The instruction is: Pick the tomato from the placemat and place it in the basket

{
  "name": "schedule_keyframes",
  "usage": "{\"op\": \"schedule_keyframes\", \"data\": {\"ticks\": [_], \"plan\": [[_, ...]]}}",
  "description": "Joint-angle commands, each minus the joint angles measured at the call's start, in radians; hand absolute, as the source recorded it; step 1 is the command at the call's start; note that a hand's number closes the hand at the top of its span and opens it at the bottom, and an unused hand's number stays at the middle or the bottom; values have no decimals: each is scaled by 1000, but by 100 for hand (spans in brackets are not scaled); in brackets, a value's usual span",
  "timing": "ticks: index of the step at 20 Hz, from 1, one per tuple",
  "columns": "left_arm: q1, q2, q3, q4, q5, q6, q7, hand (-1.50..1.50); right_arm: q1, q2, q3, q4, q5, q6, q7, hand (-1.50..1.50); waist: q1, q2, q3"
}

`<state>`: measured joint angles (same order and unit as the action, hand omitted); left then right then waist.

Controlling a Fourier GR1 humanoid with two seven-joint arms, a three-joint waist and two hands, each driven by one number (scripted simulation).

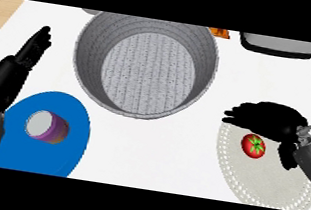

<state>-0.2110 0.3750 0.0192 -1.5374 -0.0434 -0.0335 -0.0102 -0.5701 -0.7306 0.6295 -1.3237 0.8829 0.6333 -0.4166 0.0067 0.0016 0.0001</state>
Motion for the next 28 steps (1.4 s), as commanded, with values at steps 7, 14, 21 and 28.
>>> {"op": "schedule_keyframes", "data": {"ticks": [7, 14, 21, 28], "plan": [[14, -49, 1, -99, -38, -2, 77, 0, 72, 75, -65, 106, 150, -127, -121, -150, -2, -2, 0], [-4, -64, 37, 1, -64, -29, 8, 0, 126, 136, -129, 115, 221, -108, -139, -150, -7, -2, 0], [-11, -70, 61, 8, -78, -48, -12, 0, 102, 176, -152, 246, 299, -166, -225, -150, -2, 0, 0], [-3, -79, 78, -68, -73, -78, 64, 0, 93, 217, -210, 272, 381, -160, -202, -150, -4, -2, 0]]}}
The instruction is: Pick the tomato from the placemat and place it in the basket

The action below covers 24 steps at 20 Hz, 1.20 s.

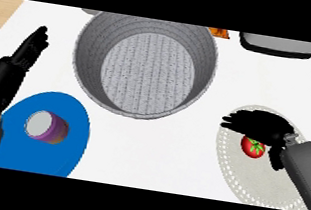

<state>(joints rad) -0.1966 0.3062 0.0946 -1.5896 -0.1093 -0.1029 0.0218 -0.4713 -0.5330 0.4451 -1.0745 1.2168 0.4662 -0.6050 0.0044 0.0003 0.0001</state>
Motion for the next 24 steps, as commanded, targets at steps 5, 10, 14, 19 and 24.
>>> {"op": "schedule_keyframes", "data": {"ticks": [5, 10, 14, 19, 24], "plan": [[-21, -31, -13, 31, -47, 5, -18, 0, 0, 54, -17, 170, 100, -101, -68, -150, 3, 2, 0], [-88, -40, 3, 69, -48, 8, 19, 0, -29, 86, -75, 222, 97, -59, -67, 150, 2, 3, 0], [1, -17, 20, 14, -34, -30, -23, 0, -40, 137, -68, 240, 145, -136, -59, 150, 7, 1, 0], [7, -71, -11, -10, -72, 19, 4, 0, 17, 100, -91, 182, 142, -202, -134, 150, -2, -1, 0], [18, -37, 37, 21, -66, 30, -12, 0, 43, 138, -442, 251, 10, -158, 396, 150, -80, -13, 0]]}}
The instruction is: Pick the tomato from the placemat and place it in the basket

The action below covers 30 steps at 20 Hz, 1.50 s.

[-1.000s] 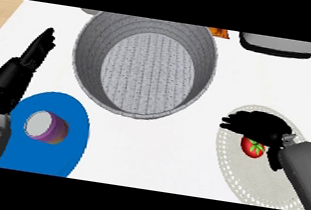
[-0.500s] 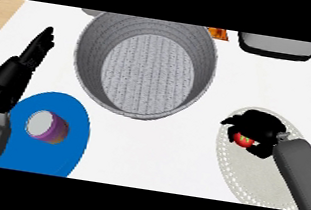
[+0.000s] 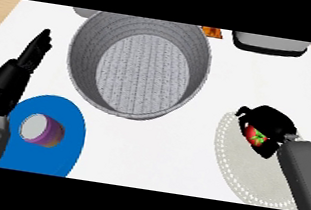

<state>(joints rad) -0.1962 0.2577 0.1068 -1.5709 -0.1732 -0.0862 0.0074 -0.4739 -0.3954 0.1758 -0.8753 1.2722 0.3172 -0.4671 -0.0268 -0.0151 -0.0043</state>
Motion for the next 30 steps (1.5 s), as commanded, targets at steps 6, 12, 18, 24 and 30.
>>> {"op": "schedule_keyframes", "data": {"ticks": [6, 12, 18, 24, 30], "plan": [[19, 32, 24, -14, 27, -36, 12, 0, 54, 136, -321, -40, -44, -188, 704, 150, -6, 4, 3], [18, 8, 6, 13, -6, -7, -25, 0, 48, 231, -349, -326, -52, -346, 849, 150, -10, 4, 3], [-5, 27, 31, 1, 25, -29, 10, 0, -92, 362, -374, -574, -215, -415, 824, 150, 6, 1, 4], [-1, -6, 1, 9, 3, -15, -8, 0, -206, 360, -320, -821, -256, -265, 933, 150, 17, 9, 4], [4, -7, -2, 43, 9, -36, -44, 0, -500, 394, -284, -808, -346, -85, 1170, 150, 32, 11, 3]]}}
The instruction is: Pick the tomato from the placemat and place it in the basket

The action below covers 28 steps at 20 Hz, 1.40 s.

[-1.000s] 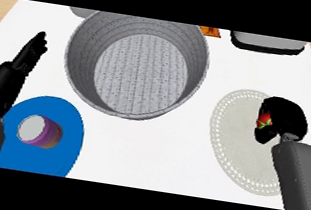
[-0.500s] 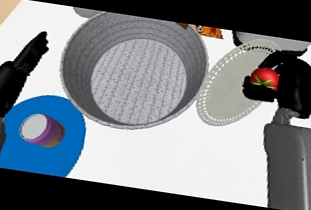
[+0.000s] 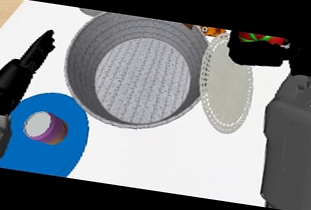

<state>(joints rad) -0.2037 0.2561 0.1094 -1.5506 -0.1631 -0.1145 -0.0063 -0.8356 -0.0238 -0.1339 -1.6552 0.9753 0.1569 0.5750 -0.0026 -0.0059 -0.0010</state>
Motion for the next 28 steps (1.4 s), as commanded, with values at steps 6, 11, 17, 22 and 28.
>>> {"op": "schedule_keyframes", "data": {"ticks": [6, 11, 17, 22, 28], "plan": [[-40, 7, 5, 17, -10, -5, 13, 0, -378, 23, 72, 178, -117, 88, 286, 150, 19, 6, 0], [-42, -6, -12, -33, -10, -8, 39, 0, -511, 24, 57, 477, -140, -100, 282, 150, 35, 10, 0], [-24, -2, -9, -34, -2, -26, 28, 0, -613, 24, 54, 736, -215, -136, 260, 150, 41, 13, 0], [-51, -7, 6, 10, 0, -18, 5, 0, -708, 24, 38, 864, -287, -60, 317, 150, 31, 13, -1], [29, -8, -1, -43, -2, -25, -16, 0, -702, 24, 170, 975, -197, -3, 388, 150, 36, 9, -1]]}}
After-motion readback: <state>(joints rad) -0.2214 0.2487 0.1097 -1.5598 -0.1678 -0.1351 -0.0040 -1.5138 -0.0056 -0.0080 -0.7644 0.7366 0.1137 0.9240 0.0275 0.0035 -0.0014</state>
